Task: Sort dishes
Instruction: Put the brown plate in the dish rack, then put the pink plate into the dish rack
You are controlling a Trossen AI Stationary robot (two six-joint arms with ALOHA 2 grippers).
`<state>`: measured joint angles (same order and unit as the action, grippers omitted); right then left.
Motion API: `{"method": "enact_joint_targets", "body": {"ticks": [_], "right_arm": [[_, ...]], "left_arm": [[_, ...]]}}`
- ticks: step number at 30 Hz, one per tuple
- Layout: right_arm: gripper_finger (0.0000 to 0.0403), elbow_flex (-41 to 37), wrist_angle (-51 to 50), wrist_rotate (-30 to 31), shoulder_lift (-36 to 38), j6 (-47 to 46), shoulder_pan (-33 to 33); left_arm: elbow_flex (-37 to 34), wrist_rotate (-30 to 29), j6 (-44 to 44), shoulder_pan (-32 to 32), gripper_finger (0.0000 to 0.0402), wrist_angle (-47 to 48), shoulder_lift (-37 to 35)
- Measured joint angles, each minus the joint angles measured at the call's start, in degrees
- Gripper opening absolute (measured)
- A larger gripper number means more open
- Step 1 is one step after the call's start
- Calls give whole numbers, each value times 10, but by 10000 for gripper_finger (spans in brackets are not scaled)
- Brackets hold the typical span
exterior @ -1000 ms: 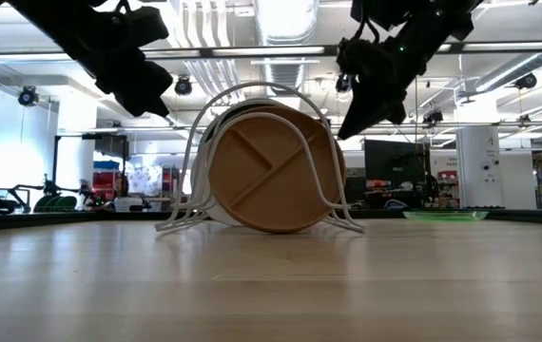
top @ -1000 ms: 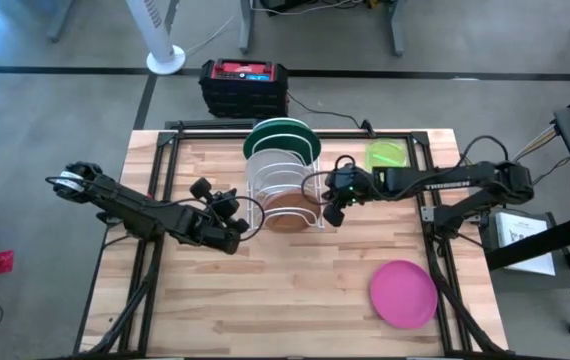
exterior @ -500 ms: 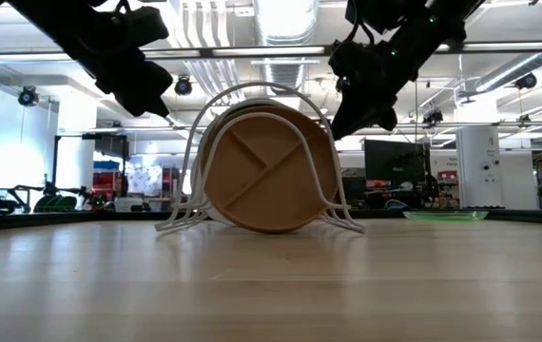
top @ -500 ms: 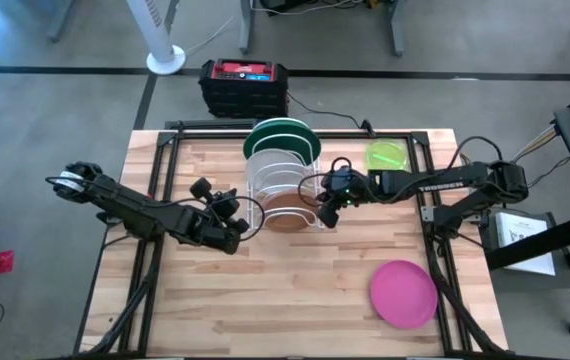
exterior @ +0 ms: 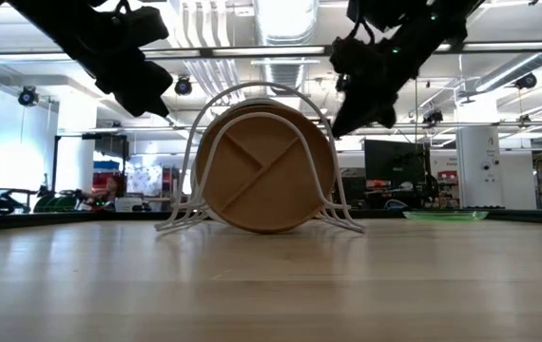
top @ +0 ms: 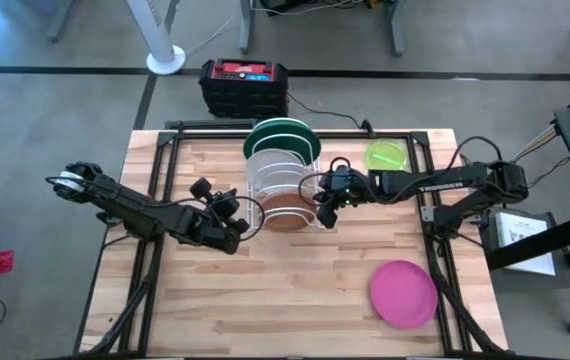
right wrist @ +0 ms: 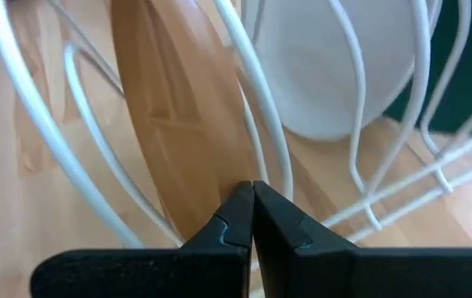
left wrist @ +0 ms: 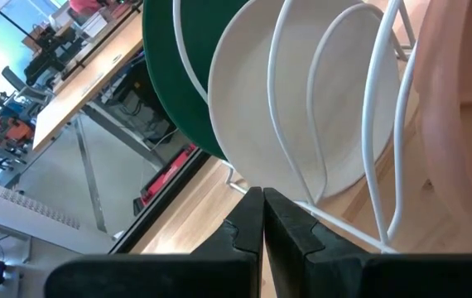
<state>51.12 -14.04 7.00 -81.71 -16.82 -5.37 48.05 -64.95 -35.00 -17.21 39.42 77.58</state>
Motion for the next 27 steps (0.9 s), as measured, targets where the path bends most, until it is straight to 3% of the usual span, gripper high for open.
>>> {"method": "enact_joint_targets", "body": {"ticks": [6,12,19,23,27], "right_arm": [[0,21,-180,-6,76,-21,8],[0,8,-359,-108,146,-59,46],[43,-62,-388,-165,154,-161,125],[87,-78,-415,-208,132,-187,163],[126,-79,-427,-210,109,-188,195]], "left_arm": [[0,0,0,0,0,0,0],[0,0,0,0,0,0,0],[0,0,0,0,0,-1,0],[0,0,0,0,0,-3,0],[0,7,0,0,0,-4,0]]}}
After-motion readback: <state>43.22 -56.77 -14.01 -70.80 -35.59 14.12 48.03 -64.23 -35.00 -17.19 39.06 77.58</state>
